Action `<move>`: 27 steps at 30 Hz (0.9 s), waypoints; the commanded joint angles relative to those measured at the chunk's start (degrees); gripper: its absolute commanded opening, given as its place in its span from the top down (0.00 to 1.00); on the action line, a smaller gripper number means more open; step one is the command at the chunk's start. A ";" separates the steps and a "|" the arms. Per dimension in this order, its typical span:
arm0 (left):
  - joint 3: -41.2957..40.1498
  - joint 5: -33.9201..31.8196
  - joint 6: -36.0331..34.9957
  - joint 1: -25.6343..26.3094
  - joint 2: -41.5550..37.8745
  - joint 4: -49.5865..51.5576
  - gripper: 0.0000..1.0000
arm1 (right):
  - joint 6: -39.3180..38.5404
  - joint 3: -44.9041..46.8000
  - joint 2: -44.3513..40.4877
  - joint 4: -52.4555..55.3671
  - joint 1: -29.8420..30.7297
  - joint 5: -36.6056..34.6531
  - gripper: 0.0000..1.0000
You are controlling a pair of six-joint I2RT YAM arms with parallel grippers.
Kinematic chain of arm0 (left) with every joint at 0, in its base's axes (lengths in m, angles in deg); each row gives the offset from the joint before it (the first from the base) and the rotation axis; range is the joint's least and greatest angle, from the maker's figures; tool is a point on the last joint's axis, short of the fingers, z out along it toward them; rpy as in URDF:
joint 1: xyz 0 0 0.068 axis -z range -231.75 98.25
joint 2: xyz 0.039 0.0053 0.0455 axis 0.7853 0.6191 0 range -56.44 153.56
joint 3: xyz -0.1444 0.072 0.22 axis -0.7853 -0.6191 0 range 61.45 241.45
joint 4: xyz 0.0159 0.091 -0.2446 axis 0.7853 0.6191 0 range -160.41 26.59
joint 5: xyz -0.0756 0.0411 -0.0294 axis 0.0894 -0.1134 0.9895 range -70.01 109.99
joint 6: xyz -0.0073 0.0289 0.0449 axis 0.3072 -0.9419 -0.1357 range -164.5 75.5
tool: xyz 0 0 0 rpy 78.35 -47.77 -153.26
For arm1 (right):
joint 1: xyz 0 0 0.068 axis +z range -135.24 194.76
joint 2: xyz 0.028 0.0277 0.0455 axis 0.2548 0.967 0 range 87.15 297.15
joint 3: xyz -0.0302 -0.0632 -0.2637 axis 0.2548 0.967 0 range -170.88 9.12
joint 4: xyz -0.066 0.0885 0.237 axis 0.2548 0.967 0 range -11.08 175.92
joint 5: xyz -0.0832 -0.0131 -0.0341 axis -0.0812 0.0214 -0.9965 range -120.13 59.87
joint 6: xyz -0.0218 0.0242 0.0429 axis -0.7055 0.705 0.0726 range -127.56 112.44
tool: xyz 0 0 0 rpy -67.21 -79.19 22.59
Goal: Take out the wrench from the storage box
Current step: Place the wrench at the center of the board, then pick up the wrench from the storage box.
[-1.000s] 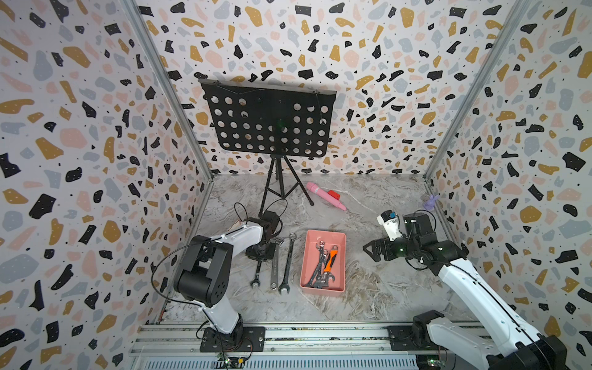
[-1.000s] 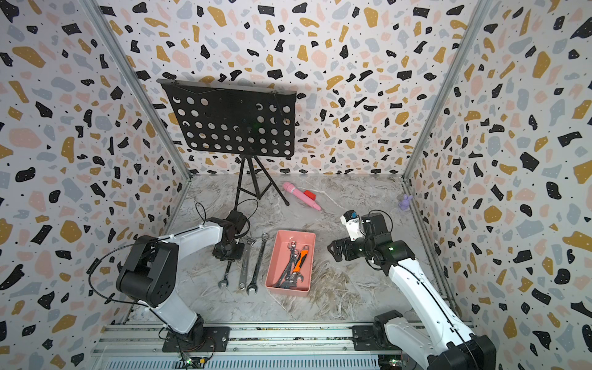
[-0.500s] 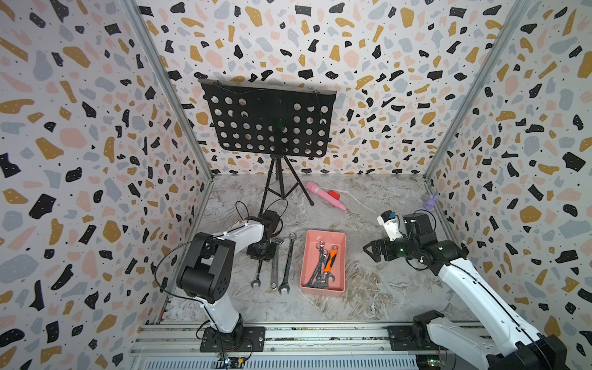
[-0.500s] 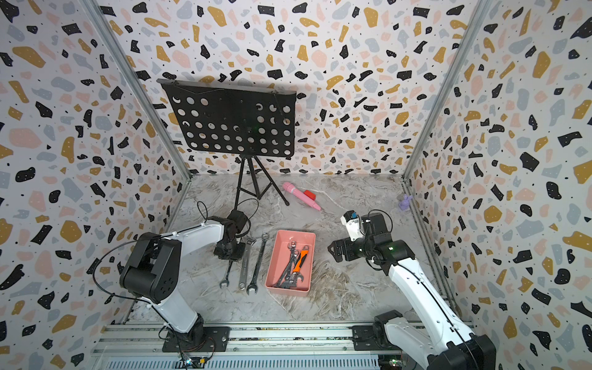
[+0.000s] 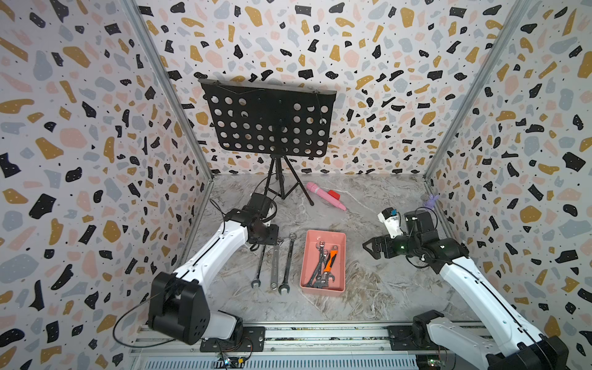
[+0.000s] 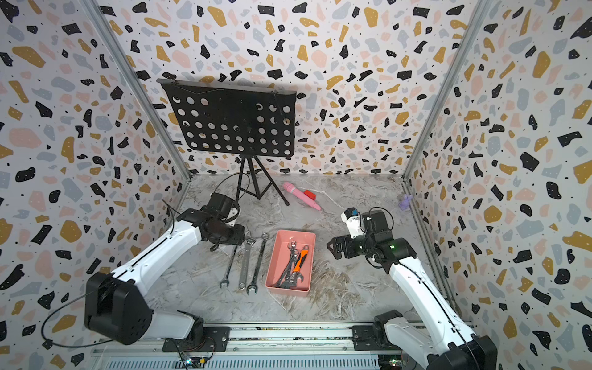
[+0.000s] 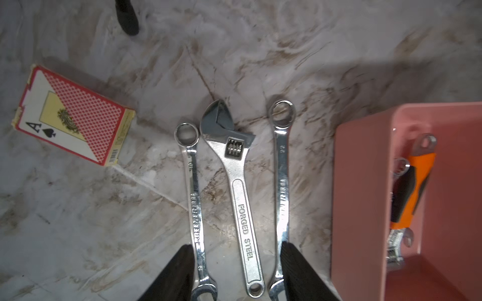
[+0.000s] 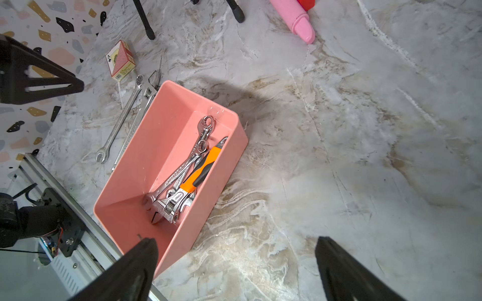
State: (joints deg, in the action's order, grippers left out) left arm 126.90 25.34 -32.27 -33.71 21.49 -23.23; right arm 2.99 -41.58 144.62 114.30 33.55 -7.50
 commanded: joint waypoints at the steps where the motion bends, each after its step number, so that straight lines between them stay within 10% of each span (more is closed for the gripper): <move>1: 1.02 8.11 0.76 0.63 -3.48 1.54 0.41 | 2.79 -2.21 0.25 -0.48 0.55 1.17 0.00; 11: -5.33 11.12 3.23 13.76 -10.17 -5.52 0.36 | 9.82 -3.56 0.36 0.85 4.89 -2.16 0.00; 27: -9.29 10.15 4.24 19.57 -5.93 -15.54 0.17 | 26.04 -7.73 3.12 5.29 21.87 -20.40 0.00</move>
State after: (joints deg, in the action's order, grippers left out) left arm 117.70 36.79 -27.70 -14.08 15.28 -36.23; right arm 23.69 -46.48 146.61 117.53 52.43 -21.90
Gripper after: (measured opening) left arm 0.817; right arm 0.993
